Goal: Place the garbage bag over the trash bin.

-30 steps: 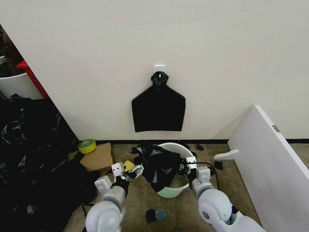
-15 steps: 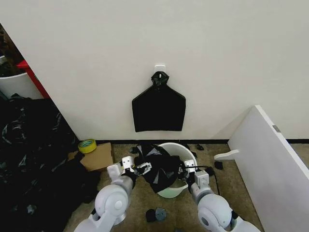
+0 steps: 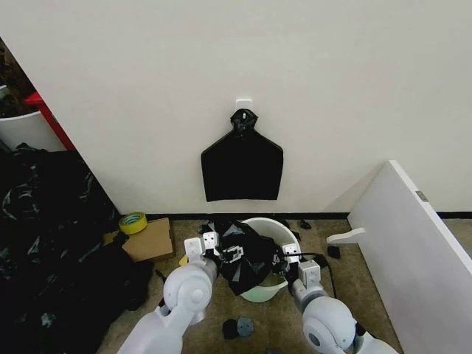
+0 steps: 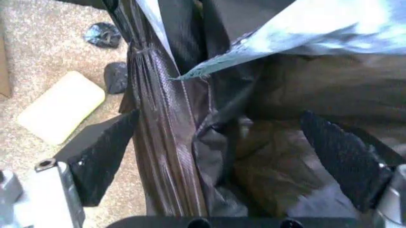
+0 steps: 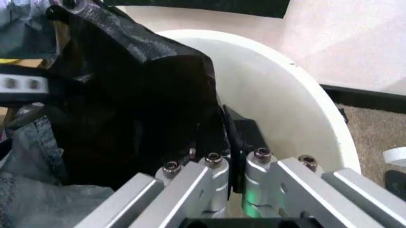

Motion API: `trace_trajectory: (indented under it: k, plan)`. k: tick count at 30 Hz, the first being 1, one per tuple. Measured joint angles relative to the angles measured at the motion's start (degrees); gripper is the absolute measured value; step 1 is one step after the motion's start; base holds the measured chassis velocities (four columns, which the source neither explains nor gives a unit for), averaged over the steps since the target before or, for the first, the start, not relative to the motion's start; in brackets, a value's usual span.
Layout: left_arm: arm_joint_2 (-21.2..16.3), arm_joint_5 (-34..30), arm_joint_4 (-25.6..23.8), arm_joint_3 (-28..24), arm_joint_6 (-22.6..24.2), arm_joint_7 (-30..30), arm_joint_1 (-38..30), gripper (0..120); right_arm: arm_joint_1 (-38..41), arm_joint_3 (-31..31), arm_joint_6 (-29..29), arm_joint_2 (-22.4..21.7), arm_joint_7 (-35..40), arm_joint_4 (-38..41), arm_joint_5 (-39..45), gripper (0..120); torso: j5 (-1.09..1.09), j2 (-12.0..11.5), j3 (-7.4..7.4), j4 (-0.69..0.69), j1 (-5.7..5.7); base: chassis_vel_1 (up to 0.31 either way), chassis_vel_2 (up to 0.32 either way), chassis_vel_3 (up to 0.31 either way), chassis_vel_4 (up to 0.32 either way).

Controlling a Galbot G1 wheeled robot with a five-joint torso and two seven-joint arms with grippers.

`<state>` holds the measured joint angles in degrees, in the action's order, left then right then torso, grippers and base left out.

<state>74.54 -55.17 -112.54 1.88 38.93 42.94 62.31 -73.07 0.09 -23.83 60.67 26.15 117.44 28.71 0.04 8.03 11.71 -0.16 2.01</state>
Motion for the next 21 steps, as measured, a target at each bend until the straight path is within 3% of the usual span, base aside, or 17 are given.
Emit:
trace_trajectory:
  k: [10,12,21]
  plan:
    - [0.2,2.0,5.8,-3.2,1.8,0.8,-3.0,74,-0.4,-0.1,-0.1,0.6,0.1,0.0,-1.2,0,0.00,0.0,0.00,0.00,0.00,0.000,0.000,0.000,0.000]
    - [0.2,2.1,7.3,-3.9,2.6,0.8,-4.0,61,-0.6,0.0,-0.1,0.8,0.1,0.1,-1.4,0,0.00,0.0,0.00,0.00,0.00,0.000,0.000,0.000,0.000]
    - [-0.5,1.9,6.5,-4.0,3.1,0.8,-4.1,32,-1.1,0.7,0.3,0.7,0.0,0.2,-2.6,0,0.00,0.0,0.00,0.00,0.00,0.000,0.000,0.000,0.000]
